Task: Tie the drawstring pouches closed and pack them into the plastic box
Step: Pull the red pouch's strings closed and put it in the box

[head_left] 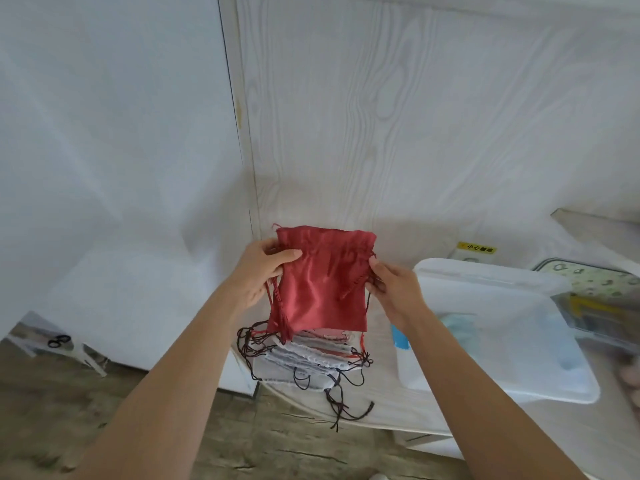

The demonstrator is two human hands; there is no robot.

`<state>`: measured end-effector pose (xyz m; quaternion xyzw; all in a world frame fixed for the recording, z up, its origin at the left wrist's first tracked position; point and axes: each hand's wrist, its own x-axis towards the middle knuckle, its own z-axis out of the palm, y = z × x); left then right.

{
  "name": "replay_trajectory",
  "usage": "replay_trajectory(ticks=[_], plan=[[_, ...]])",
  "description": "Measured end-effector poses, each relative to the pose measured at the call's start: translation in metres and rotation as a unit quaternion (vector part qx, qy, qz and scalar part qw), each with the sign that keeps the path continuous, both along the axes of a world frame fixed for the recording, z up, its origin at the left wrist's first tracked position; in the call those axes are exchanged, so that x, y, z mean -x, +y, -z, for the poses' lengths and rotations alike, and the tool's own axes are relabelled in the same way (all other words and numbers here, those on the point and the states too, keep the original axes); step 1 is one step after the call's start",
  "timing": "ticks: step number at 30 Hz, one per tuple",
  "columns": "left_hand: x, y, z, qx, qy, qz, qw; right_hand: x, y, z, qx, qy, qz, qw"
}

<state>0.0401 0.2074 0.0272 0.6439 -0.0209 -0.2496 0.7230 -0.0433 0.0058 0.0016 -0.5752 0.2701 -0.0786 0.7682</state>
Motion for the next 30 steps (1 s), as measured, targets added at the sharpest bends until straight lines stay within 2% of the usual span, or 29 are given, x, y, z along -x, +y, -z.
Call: replay_trajectory(ticks=[2, 4, 7, 10, 11, 13, 15, 17, 19, 22, 26, 30], plan=[[-0.002, 0.0, 0.002, -0.026, -0.017, -0.031, 0.999, 0.001, -0.001, -0.004, -0.026, -0.018, 0.001, 1.0], [-0.004, -0.002, 0.006, -0.119, -0.096, -0.071, 0.986, 0.001, 0.0, -0.007, -0.06, -0.035, 0.018, 0.997], [-0.004, -0.004, 0.005, -0.305, -0.21, -0.056, 0.927, 0.001, 0.001, -0.01, -0.109, -0.037, 0.043, 0.992], [-0.001, -0.006, 0.0, -0.401, -0.216, -0.003, 0.89, 0.001, -0.005, -0.01, -0.155, -0.044, 0.049, 0.986], [-0.001, -0.006, 0.0, -0.404, -0.203, 0.011, 0.892, 0.002, -0.007, -0.011, -0.155, -0.043, 0.047, 0.986], [-0.001, -0.006, -0.002, -0.33, -0.124, 0.01, 0.936, 0.002, -0.01, -0.014, -0.143, -0.036, 0.05, 0.988], [0.001, -0.007, -0.007, -0.163, 0.021, -0.017, 0.986, 0.002, -0.012, -0.015, -0.139, -0.028, 0.064, 0.988], [0.001, -0.005, -0.006, 0.008, 0.111, -0.045, 0.993, 0.001, -0.013, -0.015, -0.144, -0.025, 0.078, 0.986], [-0.002, -0.003, -0.001, 0.124, 0.14, -0.067, 0.98, 0.002, -0.013, -0.014, -0.149, -0.027, 0.09, 0.984], [-0.002, -0.003, 0.004, 0.143, 0.136, -0.092, 0.976, 0.005, -0.012, -0.015, -0.144, -0.031, 0.116, 0.982], [-0.008, 0.0, 0.007, 0.111, 0.111, -0.111, 0.981, 0.005, -0.014, -0.015, -0.118, -0.037, 0.126, 0.984], [-0.01, 0.002, 0.003, 0.044, 0.058, -0.083, 0.994, 0.004, -0.02, -0.013, -0.058, -0.042, 0.125, 0.989]])
